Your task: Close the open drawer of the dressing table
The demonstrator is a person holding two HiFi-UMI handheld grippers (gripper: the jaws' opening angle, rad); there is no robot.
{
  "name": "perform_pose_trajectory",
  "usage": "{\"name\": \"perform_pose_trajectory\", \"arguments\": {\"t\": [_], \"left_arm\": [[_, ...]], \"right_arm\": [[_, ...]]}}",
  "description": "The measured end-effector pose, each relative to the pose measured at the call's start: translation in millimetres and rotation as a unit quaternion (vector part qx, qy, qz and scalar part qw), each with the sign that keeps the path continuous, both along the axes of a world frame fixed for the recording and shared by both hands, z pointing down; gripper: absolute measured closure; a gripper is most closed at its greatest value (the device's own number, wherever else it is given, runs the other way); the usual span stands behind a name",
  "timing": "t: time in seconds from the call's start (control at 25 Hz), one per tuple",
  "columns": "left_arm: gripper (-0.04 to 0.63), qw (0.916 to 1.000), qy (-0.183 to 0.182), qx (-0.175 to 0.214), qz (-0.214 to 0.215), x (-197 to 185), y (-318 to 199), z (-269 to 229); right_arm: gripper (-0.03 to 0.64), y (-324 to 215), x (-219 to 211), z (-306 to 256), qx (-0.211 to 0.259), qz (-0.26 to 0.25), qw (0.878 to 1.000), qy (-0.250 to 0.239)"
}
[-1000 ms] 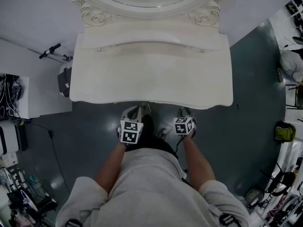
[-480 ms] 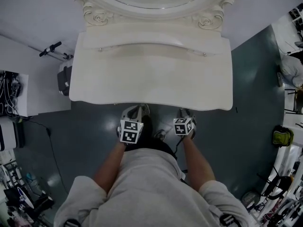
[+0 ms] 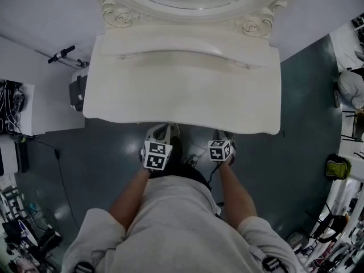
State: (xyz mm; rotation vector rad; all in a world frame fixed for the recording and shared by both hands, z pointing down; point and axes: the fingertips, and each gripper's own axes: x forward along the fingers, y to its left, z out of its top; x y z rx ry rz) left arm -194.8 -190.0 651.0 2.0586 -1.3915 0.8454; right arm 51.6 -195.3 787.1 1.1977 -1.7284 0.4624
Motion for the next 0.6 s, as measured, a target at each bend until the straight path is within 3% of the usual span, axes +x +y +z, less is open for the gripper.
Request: {"name": "perform_pose_trajectory", "arguments": {"t": [0.2,0.48,0.6], "left_arm": [[0.588,0.9999,0.003,0.007,0.008,6,-4,-3],[0.588,0.9998,0.009,0.019,0.008,14,-4,-9],[0.588,0.9995,0.018,0.027,0.005,21,-2,-18]], "right_arm": [[0.476,0,-2,-2,0.003,0.004,1.0,-0.011],[0.478,7,-7,-33,0.054,0.014,0.998,-0.043],[0.544,20,-21,-59,0.075,0.003,0.994,-0.082]]}}
